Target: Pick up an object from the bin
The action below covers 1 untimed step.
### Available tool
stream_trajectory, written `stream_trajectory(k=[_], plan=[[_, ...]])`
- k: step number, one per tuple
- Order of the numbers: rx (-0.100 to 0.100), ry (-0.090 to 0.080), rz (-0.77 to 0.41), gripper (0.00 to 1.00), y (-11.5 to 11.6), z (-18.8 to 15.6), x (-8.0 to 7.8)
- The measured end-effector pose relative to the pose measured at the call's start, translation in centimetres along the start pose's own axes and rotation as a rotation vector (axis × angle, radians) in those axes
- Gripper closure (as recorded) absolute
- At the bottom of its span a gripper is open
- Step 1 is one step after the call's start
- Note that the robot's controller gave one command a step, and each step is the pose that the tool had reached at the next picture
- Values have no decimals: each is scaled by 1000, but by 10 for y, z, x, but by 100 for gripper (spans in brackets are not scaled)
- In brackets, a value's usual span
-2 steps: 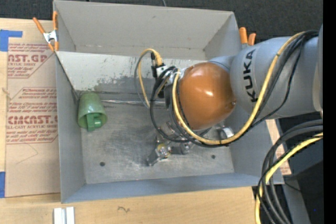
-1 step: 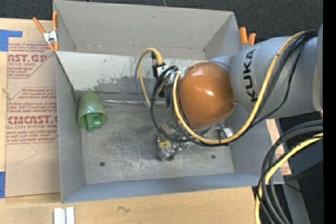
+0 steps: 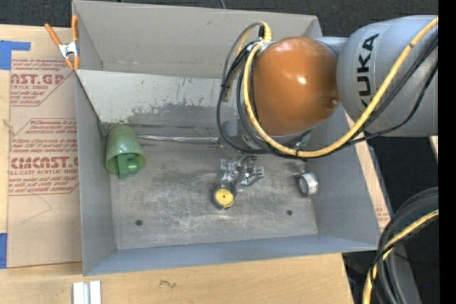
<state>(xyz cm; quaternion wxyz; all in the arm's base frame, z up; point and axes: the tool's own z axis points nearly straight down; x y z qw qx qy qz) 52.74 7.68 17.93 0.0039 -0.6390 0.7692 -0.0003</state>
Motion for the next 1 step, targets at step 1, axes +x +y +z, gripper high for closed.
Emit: stream_trajectory(k=[1], plan=[[-6,2,0,0,1,2,1]])
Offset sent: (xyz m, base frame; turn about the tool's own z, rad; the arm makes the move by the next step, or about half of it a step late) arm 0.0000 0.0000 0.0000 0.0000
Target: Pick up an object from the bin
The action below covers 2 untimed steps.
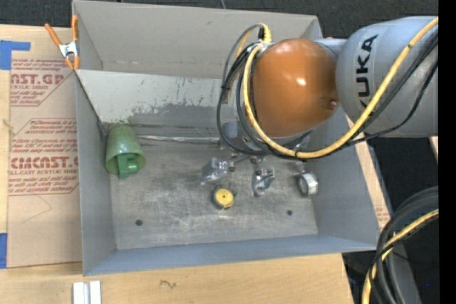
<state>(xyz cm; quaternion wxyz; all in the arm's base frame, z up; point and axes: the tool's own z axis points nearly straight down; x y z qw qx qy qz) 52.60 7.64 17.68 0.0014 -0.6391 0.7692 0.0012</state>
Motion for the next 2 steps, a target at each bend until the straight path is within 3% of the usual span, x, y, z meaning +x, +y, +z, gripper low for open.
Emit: stream_trajectory(k=[1,2], plan=[[-7,1,-472,0,-15,99,-6],[-3,0,-470,100,-17,96,-7]])
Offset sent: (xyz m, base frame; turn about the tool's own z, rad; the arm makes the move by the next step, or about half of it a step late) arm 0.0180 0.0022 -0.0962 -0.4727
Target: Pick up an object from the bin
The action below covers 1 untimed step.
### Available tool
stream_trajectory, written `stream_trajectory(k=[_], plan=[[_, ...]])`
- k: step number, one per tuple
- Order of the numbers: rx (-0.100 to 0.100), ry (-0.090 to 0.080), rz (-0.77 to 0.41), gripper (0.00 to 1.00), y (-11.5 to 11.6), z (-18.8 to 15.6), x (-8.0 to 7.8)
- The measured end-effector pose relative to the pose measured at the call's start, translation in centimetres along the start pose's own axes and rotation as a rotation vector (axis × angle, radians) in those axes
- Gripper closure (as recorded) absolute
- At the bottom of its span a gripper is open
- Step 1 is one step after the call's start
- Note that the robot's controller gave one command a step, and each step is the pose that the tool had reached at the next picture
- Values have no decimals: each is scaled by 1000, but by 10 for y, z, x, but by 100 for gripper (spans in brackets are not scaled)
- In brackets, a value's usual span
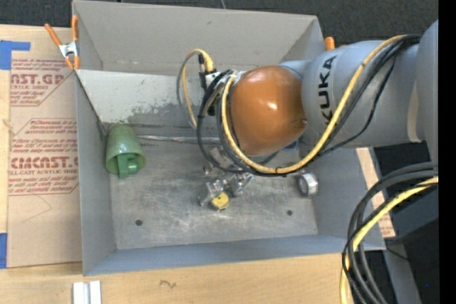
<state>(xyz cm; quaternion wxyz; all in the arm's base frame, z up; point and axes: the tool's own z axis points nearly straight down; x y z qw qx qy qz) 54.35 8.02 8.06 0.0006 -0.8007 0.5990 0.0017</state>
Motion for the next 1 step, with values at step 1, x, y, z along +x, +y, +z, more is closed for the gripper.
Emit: stream_trajectory(k=[1], plan=[[9,2,38,100,9,-161,-4]])
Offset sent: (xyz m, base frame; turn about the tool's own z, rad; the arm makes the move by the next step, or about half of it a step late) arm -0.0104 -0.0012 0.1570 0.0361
